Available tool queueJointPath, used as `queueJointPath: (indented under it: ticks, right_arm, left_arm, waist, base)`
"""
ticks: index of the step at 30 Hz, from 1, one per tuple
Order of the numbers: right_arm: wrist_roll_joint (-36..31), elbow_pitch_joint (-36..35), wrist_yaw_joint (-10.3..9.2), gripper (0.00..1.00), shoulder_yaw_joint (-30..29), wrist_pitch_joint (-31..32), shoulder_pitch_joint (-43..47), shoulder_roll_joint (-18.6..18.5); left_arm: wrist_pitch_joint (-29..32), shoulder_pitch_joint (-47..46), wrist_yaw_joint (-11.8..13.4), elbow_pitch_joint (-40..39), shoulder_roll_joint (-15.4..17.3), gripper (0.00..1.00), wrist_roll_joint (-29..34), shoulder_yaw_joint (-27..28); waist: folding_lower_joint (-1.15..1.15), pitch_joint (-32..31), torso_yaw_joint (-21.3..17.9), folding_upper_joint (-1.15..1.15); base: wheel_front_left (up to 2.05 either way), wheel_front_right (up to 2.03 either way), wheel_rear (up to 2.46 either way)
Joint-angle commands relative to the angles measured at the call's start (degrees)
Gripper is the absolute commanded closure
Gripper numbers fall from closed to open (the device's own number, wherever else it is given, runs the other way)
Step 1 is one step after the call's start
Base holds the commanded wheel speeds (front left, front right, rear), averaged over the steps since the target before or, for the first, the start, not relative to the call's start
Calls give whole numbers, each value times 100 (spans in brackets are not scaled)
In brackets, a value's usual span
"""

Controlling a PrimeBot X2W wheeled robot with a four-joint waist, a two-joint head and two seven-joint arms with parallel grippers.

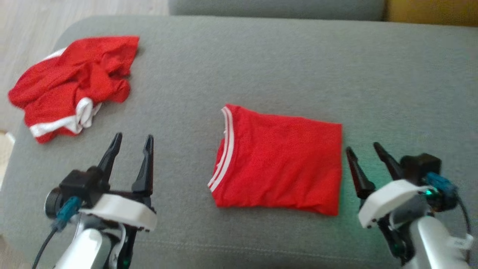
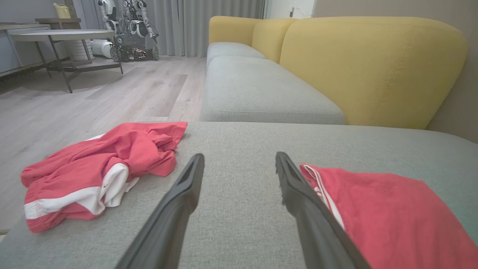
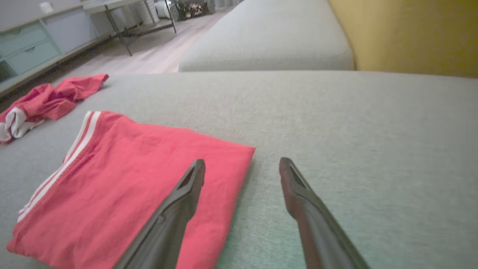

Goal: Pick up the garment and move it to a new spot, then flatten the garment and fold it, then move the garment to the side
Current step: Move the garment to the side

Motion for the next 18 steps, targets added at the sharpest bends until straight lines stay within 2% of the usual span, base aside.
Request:
queueJointPath:
  ticks: [1, 7, 13, 15, 18]
  right_arm:
    - [69, 21, -4, 0, 226, -33, -262, -74]
    - [133, 1077, -4, 0, 432, 216, -632, -38]
    - [232, 1502, -4, 0, 447, 589, -641, 78]
    - [309, 1482, -4, 100, 476, 640, -635, 118]
    - [330, 1366, -4, 100, 536, 619, -664, 130]
  left_arm:
    - [-92, -365, -35, -113, 49, 0, 72, 191]
    - [-206, -613, -159, 88, -111, 0, 95, 148]
    - [-262, -699, -220, 220, -196, 0, 131, 165]
    - [-273, -699, -225, 243, -201, 0, 137, 198]
    - [-283, -698, -241, 264, -193, 0, 157, 230]
  waist:
    - [0, 225, 216, 0]
    - [0, 433, 453, 0]
    - [0, 495, 501, 0]
    - [0, 505, 458, 0]
    - [0, 508, 355, 0]
  base:
    - [0, 0, 0]
    - [0, 0, 0]
    - [0, 0, 0]
    - [0, 0, 0]
    - [0, 0, 0]
